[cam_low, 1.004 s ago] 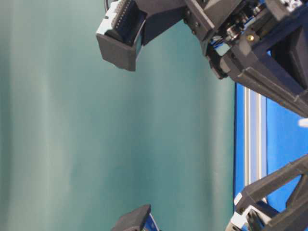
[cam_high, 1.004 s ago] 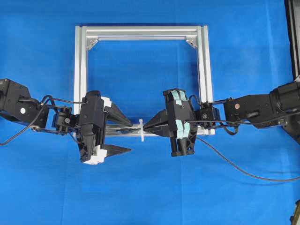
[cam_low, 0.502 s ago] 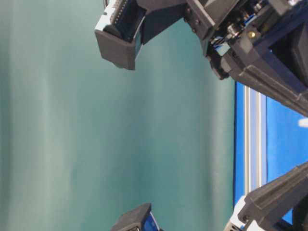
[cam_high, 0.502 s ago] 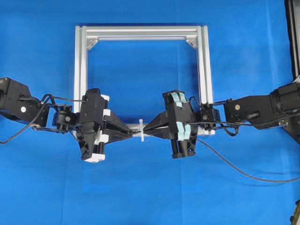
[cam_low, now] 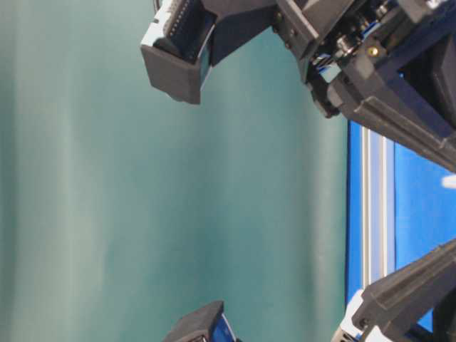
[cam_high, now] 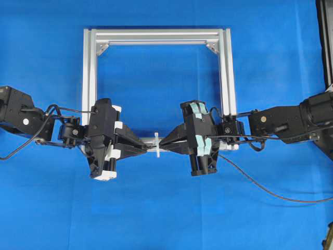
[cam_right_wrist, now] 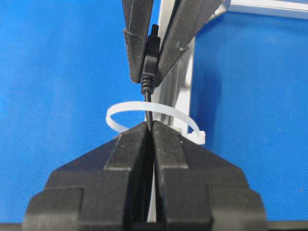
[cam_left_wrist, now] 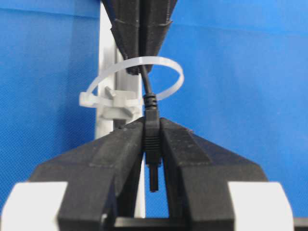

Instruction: Insert the wire through the string loop located in the center.

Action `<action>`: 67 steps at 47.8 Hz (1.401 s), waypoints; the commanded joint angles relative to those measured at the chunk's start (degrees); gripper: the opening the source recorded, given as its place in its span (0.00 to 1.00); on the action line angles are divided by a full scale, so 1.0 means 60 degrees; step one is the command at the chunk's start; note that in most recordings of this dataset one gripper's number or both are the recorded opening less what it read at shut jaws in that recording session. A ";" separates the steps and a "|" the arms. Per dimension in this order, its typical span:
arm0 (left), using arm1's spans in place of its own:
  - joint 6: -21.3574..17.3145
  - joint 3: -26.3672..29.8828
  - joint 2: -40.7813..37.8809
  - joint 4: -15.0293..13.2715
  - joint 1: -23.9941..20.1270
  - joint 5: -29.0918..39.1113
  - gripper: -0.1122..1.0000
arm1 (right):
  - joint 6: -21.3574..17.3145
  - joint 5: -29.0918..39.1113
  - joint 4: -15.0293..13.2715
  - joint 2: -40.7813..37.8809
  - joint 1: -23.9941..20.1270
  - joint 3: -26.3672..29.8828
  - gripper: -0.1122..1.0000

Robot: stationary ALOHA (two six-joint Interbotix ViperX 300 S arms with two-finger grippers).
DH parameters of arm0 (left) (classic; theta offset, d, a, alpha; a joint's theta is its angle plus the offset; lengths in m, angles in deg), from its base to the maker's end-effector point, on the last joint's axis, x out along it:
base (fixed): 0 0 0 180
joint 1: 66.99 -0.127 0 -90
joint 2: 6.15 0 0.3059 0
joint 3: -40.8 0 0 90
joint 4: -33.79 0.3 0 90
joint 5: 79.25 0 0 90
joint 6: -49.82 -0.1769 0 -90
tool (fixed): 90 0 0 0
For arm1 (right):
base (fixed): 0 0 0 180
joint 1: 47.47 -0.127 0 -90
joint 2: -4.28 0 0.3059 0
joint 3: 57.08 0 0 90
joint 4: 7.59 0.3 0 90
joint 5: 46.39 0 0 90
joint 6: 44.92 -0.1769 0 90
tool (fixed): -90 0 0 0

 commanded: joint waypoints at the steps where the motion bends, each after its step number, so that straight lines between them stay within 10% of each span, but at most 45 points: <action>1: -0.0015 0.0190 0.0176 0.0029 0.0044 -0.0059 0.17 | -0.0029 0.0000 0.0015 0.0103 0.0059 0.0103 0.07; 10: -0.0015 0.0190 0.0190 0.0029 0.0059 -0.0059 0.17 | -0.0044 0.0015 0.0029 0.0103 0.0059 0.0103 0.23; 23: -0.0015 0.0190 0.0220 0.0029 0.0044 -0.0044 0.17 | -0.0044 0.0000 0.0029 0.0103 0.0044 0.0103 0.92; 67: 0.0073 -0.3428 0.3574 0.0029 0.0483 -0.0044 0.17 | -0.0029 0.0439 0.0015 0.0454 -0.0190 0.0132 0.88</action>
